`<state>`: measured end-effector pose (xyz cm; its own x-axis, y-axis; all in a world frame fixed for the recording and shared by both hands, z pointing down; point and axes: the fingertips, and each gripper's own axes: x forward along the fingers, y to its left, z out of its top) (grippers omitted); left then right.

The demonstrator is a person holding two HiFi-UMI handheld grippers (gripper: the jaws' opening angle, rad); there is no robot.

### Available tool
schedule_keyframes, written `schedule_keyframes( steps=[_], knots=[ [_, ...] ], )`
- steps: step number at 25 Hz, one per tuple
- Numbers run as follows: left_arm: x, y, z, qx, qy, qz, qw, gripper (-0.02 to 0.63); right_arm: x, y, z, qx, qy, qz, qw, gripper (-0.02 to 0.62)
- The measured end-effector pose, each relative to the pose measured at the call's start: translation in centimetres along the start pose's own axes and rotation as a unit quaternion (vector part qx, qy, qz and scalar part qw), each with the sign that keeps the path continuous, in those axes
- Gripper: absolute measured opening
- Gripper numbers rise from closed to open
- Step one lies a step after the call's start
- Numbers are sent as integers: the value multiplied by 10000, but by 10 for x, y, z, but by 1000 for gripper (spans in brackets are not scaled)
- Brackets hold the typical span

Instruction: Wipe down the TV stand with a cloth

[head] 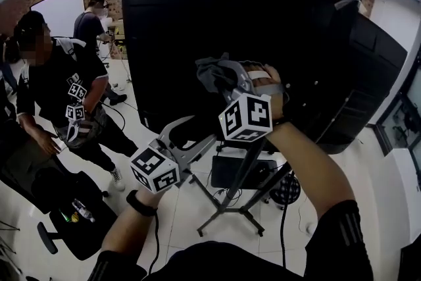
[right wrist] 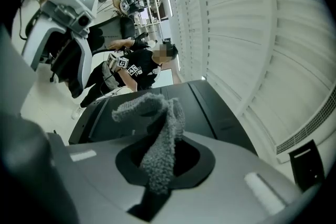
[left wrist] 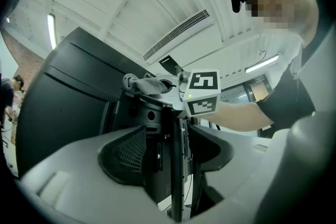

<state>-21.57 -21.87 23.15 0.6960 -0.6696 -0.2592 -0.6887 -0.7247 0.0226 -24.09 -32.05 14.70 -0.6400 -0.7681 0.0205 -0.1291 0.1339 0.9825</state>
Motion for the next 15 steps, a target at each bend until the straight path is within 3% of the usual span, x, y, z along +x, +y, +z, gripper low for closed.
schedule_keyframes(
  steps=[9, 15],
  knots=[
    [-13, 15, -8, -181, -26, -131, 9997, 276, 27, 10, -10, -871, 746, 77, 9934, 25],
    [-2, 9, -10, -265, -45, -346, 9990, 276, 6, 4, -37, -1005, 1333, 137, 9859, 25]
  ],
)
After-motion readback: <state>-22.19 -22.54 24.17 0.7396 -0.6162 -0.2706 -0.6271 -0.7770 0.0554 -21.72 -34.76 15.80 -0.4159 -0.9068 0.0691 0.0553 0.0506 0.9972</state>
